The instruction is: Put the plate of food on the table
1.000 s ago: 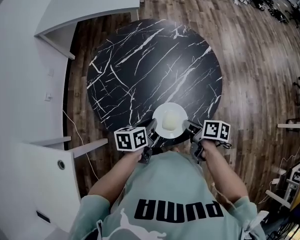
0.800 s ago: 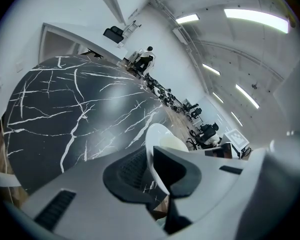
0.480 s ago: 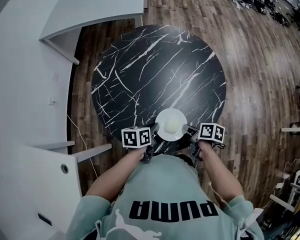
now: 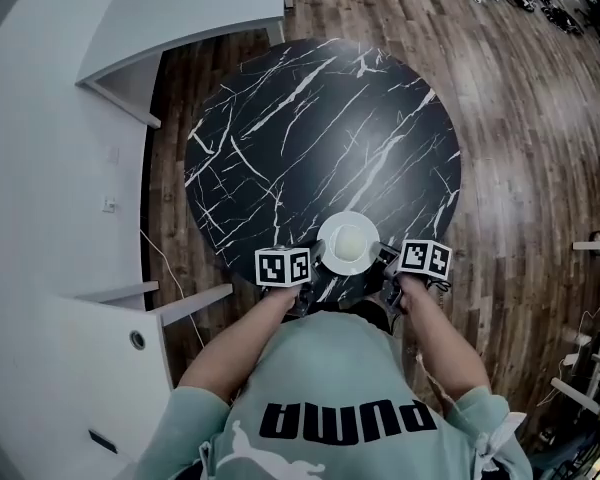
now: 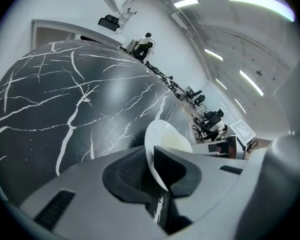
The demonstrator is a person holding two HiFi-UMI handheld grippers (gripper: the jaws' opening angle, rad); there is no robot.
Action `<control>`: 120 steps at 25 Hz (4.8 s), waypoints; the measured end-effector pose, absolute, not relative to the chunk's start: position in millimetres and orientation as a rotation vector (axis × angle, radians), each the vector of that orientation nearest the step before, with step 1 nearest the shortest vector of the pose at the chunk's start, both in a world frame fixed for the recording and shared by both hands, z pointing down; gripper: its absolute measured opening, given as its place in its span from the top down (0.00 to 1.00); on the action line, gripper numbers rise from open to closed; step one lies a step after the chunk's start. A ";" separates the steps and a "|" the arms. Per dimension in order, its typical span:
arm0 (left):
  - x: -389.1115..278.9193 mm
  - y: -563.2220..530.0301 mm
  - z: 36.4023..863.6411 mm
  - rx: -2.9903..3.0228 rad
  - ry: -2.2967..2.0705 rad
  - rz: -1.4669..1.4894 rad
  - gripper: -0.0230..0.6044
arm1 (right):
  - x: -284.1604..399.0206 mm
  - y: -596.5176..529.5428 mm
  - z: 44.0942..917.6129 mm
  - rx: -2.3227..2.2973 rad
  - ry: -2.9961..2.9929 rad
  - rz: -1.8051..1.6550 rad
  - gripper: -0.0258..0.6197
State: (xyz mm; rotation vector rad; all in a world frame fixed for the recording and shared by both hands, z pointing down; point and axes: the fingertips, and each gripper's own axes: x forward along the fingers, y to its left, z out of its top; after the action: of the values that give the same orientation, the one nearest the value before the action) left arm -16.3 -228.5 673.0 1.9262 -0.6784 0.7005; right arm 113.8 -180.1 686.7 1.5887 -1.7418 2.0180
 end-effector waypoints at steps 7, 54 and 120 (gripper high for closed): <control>-15.1 -226.4 693.2 1.932 -0.695 0.737 0.88 | 115.4 -180.9 697.7 1.587 -1.712 1.967 0.90; -1.9 -177.2 539.6 2.407 -1.143 0.502 0.95 | 117.8 -161.6 520.3 1.528 -2.268 0.692 0.94; -99.5 31.0 412.8 2.567 -1.209 0.290 0.95 | 8.0 39.4 403.0 1.705 -2.345 0.435 0.95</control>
State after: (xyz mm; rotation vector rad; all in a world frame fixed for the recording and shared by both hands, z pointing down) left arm -99.5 31.0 412.8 2.5675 -1.2086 0.2901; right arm 8.0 39.4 403.0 1.7055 -2.3445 0.4352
